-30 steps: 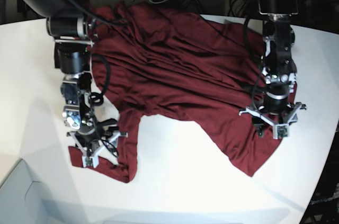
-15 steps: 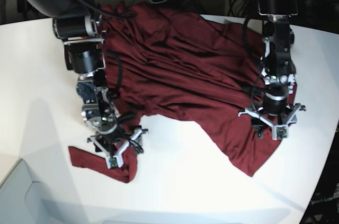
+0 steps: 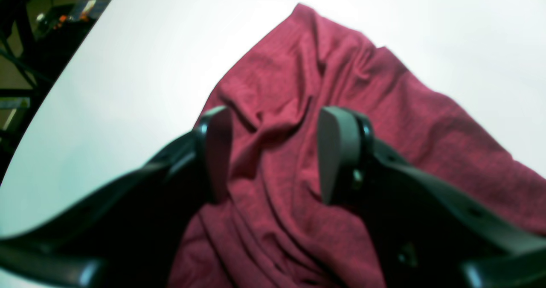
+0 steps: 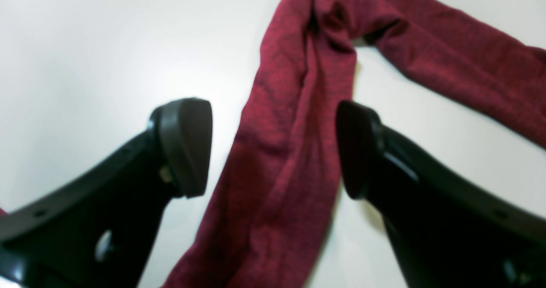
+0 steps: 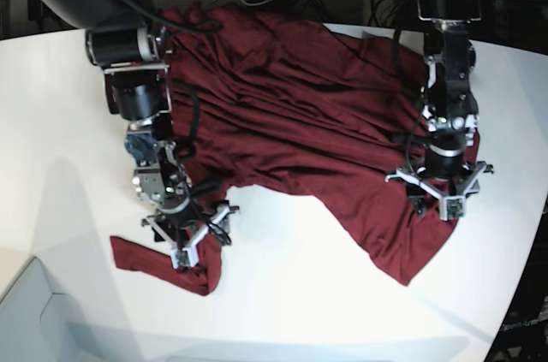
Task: Layout the t-shirt on the table in an organized manner, then fold the t-shirt properly
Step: 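Grasp the loose sleeve with the right gripper, then lift the sleeve with the right gripper and lay it across the shirt body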
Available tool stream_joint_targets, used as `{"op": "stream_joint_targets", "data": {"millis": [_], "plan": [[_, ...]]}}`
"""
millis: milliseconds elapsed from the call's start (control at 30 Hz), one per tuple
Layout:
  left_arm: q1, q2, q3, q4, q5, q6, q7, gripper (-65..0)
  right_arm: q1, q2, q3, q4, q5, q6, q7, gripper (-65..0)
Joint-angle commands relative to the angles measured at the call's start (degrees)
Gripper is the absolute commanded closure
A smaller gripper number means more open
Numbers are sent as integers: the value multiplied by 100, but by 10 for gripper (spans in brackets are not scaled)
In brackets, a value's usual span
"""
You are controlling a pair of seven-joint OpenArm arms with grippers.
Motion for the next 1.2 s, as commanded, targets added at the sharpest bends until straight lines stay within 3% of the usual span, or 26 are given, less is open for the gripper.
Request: {"op": "stream_joint_targets", "data": {"millis": [0, 167, 267, 500, 733, 967, 1167], "plan": [[-93, -43, -5, 94, 8, 18, -141, -313, 199, -1, 10, 95, 36, -8, 174, -428], [-102, -43, -5, 94, 8, 18, -141, -313, 252, -1, 10, -248, 36, -8, 183, -263], [-102, -43, -22, 94, 8, 18, -141, -313, 313, -1, 1, -530, 36, -8, 464, -169], [-111, -43, -5, 94, 8, 18, -141, -313, 357, -45, -104, -978, 36, 27, 904, 0], [-146, 71, -22, 165, -1, 18, -149, -314, 216, -282, -1511, -952, 36, 45, 948, 0], [-260, 115, -13, 165, -1, 18, -149, -315, -425, -484, -2047, 191, 36, 45, 930, 0], [-374, 115, -22, 174, -1, 18, -149, -316, -900, -396, -2583, 1308, 27, 45, 895, 0]]}}
